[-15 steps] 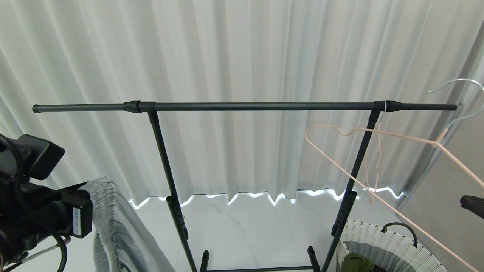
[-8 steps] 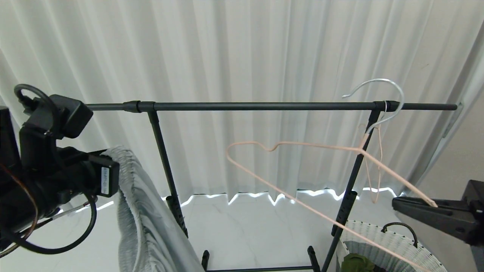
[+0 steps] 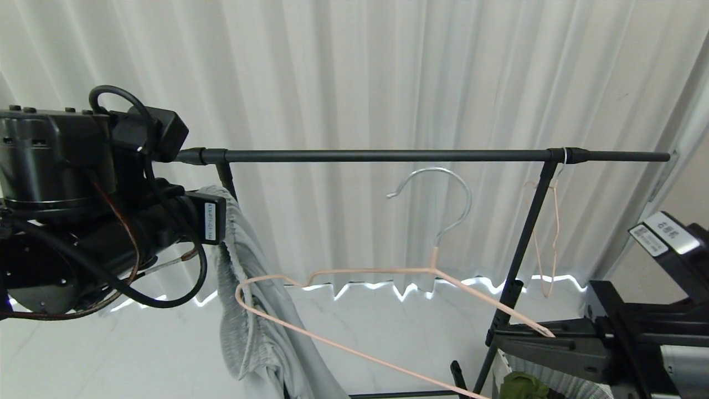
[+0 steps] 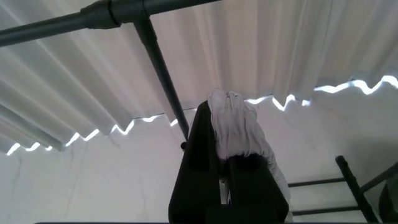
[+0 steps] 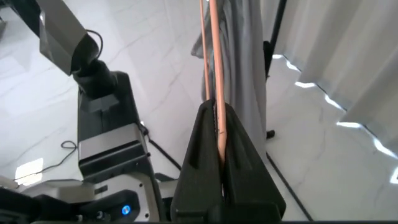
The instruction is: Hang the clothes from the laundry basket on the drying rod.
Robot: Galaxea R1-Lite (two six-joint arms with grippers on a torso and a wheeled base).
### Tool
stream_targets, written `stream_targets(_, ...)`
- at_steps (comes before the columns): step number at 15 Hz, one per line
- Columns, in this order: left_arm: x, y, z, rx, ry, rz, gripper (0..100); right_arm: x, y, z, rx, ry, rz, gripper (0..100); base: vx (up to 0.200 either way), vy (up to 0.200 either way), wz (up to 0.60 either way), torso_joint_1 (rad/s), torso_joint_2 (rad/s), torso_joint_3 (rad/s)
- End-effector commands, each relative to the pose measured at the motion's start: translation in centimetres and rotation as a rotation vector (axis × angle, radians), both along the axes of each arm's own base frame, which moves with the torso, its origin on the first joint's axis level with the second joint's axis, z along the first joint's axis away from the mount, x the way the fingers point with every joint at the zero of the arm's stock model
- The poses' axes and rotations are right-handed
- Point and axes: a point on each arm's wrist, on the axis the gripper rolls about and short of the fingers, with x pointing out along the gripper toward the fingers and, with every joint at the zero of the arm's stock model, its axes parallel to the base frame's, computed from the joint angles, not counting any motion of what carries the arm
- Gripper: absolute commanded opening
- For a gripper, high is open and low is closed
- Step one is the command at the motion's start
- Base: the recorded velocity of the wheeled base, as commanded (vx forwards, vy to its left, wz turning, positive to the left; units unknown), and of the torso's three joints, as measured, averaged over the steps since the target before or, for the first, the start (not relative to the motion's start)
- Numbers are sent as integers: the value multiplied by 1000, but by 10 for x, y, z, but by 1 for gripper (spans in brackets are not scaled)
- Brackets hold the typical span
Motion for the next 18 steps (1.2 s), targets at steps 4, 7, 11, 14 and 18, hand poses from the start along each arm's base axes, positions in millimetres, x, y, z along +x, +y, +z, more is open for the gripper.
stream_targets(4,8,-3,-3,-30,11,26,0,26,35,-8,-25,14,-24,0,0,0,0,0,0,0)
stream_targets(7,5,-2,0,-53,2,32,0,39,46,-12,7,3,-82,0,0,0,0,0,0,0)
stream_targets(11,0,-2,1,-35,-16,93,0,50,56,-13,67,14,-138,0,0,0,0,0,0,0)
stream_targets(14,0,0,0,-18,-20,149,0,53,58,-14,66,11,-178,0,0,0,0,0,0,0)
stream_targets(18,-3,-4,-6,6,-6,158,0,57,61,-11,88,48,-206,0,0,0,0,0,0,0)
